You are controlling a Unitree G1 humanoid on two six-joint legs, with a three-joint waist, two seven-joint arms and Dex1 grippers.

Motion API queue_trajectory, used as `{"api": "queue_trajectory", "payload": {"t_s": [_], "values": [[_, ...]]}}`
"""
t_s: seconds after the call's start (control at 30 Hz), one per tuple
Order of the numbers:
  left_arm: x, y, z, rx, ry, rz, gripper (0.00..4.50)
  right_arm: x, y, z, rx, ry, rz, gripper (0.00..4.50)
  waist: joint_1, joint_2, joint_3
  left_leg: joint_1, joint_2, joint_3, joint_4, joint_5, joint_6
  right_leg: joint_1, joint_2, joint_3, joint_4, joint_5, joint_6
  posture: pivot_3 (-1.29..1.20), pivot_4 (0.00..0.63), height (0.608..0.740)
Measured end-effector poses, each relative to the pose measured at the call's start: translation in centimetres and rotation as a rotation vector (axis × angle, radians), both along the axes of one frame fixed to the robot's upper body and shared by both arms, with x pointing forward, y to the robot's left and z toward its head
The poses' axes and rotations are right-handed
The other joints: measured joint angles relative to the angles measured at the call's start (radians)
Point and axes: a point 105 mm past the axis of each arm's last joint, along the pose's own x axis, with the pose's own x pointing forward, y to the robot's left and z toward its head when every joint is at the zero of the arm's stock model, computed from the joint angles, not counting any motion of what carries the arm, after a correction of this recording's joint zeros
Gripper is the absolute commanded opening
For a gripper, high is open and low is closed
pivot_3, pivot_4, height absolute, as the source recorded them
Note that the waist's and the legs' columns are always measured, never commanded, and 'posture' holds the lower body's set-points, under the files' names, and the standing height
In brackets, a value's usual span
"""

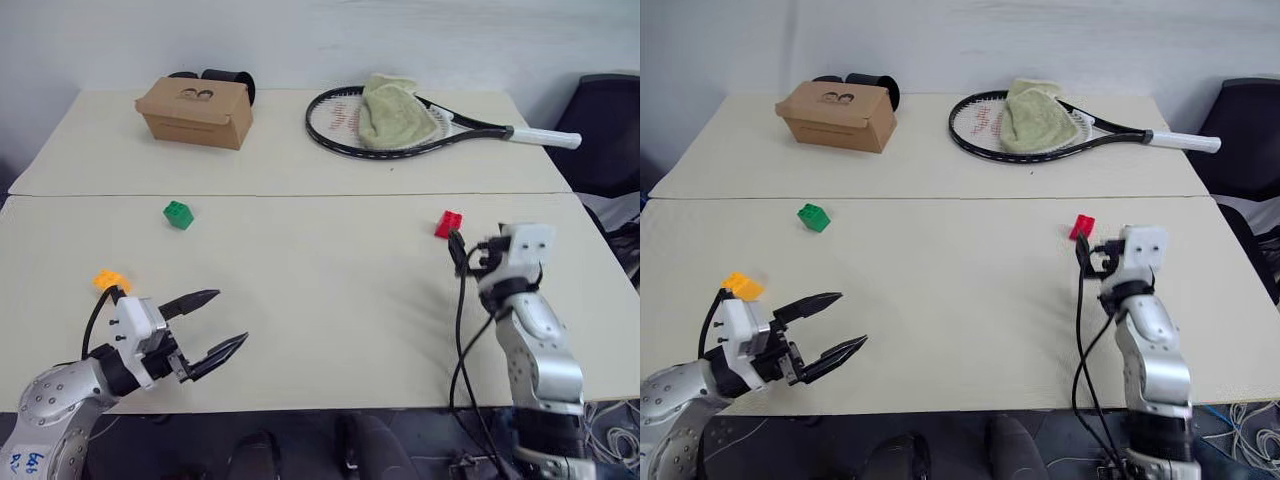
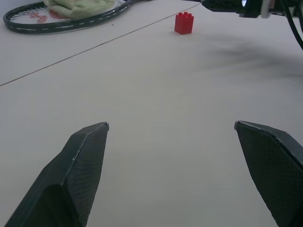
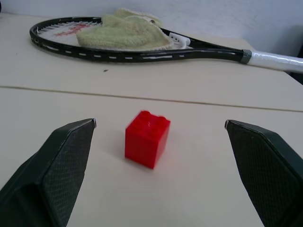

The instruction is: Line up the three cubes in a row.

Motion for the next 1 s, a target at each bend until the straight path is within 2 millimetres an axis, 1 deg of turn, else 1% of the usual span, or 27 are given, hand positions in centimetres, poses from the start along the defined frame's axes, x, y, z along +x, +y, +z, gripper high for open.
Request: {"api": "queue_trajectory", "payload": {"t_s": [0.07, 0.13, 0.23, 0.3, 0.43, 0.53, 0.6, 0.7, 0.73, 0.77, 0.8, 0.83, 0.87, 0.93, 1.0], "values": [[0.4, -0.5, 0.2, -0.003, -0.014, -0.018, 4.48, 1.7, 0.5, 0.0, 0.032, 0.023, -0.042, 4.50, -0.003, 0.000, 0.000, -0.005, -0.001, 0.002, 0.001, 0.003, -0.005, -0.006, 0.000, 0.002, 0.002, 0.000, 0.001, 0.00, 0.150, 0.740], [0.6, -0.9, 0.4, -0.002, -0.021, -0.029, 4.48, 2.6, 0.9, -0.4, 0.061, 0.051, -0.065, 4.50, -0.004, 0.000, 0.000, -0.010, 0.000, 0.002, 0.002, 0.005, -0.006, -0.011, 0.000, 0.002, 0.003, 0.000, 0.001, 0.00, 0.150, 0.740], [0.7, -1.1, 0.0, 0.006, -0.015, -0.030, 4.48, 4.4, 1.4, -1.2, 0.090, 0.103, -0.120, 4.50, -0.011, 0.000, 0.000, -0.011, 0.000, 0.003, 0.002, 0.006, -0.006, -0.013, 0.000, 0.002, 0.004, 0.001, 0.001, 0.00, 0.150, 0.740], [0.7, -1.2, -0.1, 0.003, -0.015, -0.027, 4.48, 5.4, 1.6, -1.4, 0.096, 0.121, -0.156, 4.50, -0.019, 0.000, 0.000, -0.011, 0.000, 0.003, 0.002, 0.007, -0.006, -0.013, 0.000, 0.002, 0.004, 0.001, 0.001, 0.00, 0.150, 0.740], [0.5, -1.2, -0.7, 0.000, 0.000, -0.008, 4.48, 6.6, 2.0, -2.1, 0.108, 0.152, -0.183, 4.50, -0.031, 0.000, 0.000, -0.011, 0.001, 0.003, 0.002, 0.007, -0.006, -0.013, 0.000, 0.002, 0.005, 0.001, 0.001, 0.00, 0.150, 0.740], [0.4, -1.4, -0.8, 0.000, 0.004, -0.009, 4.50, 7.3, 2.4, -2.7, 0.137, 0.182, -0.184, 3.89, -0.034, 0.000, 0.000, -0.011, 0.001, 0.003, 0.002, 0.008, -0.006, -0.013, 0.000, 0.002, 0.006, 0.001, 0.001, 0.00, 0.150, 0.740], [0.5, -1.4, -0.9, 0.002, 0.004, -0.006, 4.50, 7.5, 2.4, -2.8, 0.147, 0.189, -0.186, 3.32, -0.034, 0.000, 0.000, -0.011, 0.001, 0.002, 0.002, 0.008, -0.006, -0.013, 0.000, 0.002, 0.007, 0.001, 0.001, 0.00, 0.150, 0.740], [0.5, -1.4, -0.8, 0.003, 0.001, 0.000, 4.50, 7.5, 2.4, -2.4, 0.157, 0.169, -0.179, 2.26, -0.034, 0.000, 0.000, -0.011, 0.002, 0.002, 0.002, 0.008, -0.006, -0.013, 0.000, 0.002, 0.007, 0.001, 0.002, 0.00, 0.150, 0.740], [0.5, -1.3, -0.8, 0.004, -0.001, 0.001, 4.50, 7.5, 2.4, -2.3, 0.166, 0.168, -0.173, 2.00, -0.034, 0.000, 0.000, -0.011, 0.003, 0.002, 0.002, 0.008, -0.006, -0.013, 0.000, 0.002, 0.006, 0.001, 0.002, 0.00, 0.150, 0.740], [0.5, -1.3, -0.8, 0.005, -0.004, 0.002, 4.50, 7.5, 2.4, -2.2, 0.177, 0.166, -0.166, 1.58, -0.034, 0.000, 0.000, -0.011, 0.003, 0.002, 0.002, 0.008, -0.006, -0.013, 0.000, 0.002, 0.006, 0.001, 0.002, 0.00, 0.150, 0.740], [0.5, -1.3, -0.8, 0.006, -0.007, 0.002, 4.50, 7.5, 2.6, -1.9, 0.192, 0.159, -0.135, 1.50, -0.033, 0.000, 0.000, -0.011, 0.003, 0.002, 0.002, 0.008, -0.006, -0.013, 0.000, 0.002, 0.006, 0.001, 0.002, 0.00, 0.150, 0.740], [0.4, -1.3, -0.8, 0.008, -0.007, 0.004, 4.50, 7.3, 3.0, -1.3, 0.206, 0.141, -0.079, 1.51, -0.033, 0.000, 0.000, -0.011, 0.003, 0.002, 0.002, 0.008, -0.006, -0.013, 0.000, 0.002, 0.006, 0.001, 0.002, 0.00, 0.150, 0.740], [0.4, -1.2, -0.8, 0.010, -0.007, 0.007, 4.50, 7.0, 3.5, -0.4, 0.208, 0.105, -0.003, 1.51, -0.032, 0.001, 0.000, -0.011, 0.003, 0.002, 0.001, 0.008, -0.006, -0.013, 0.000, 0.002, 0.006, 0.001, 0.002, 0.00, 0.150, 0.740], [0.3, -1.1, -1.0, 0.014, -0.003, 0.013, 4.50, 6.1, 5.1, 1.5, 0.116, 0.044, 0.215, 1.51, -0.029, 0.001, 0.001, -0.011, 0.003, 0.002, 0.001, 0.008, -0.006, -0.013, 0.000, 0.001, 0.005, 0.001, 0.002, 0.00, 0.150, 0.740], [0.2, -0.9, -1.1, 0.019, 0.002, 0.020, 4.50, 4.1, 7.6, 3.2, -0.075, -0.013, 0.558, 1.51, -0.026, 0.002, 0.001, -0.012, 0.003, 0.001, 0.001, 0.007, -0.004, -0.013, 0.000, 0.001, 0.004, 0.001, 0.002, 0.00, 0.150, 0.740]]}}
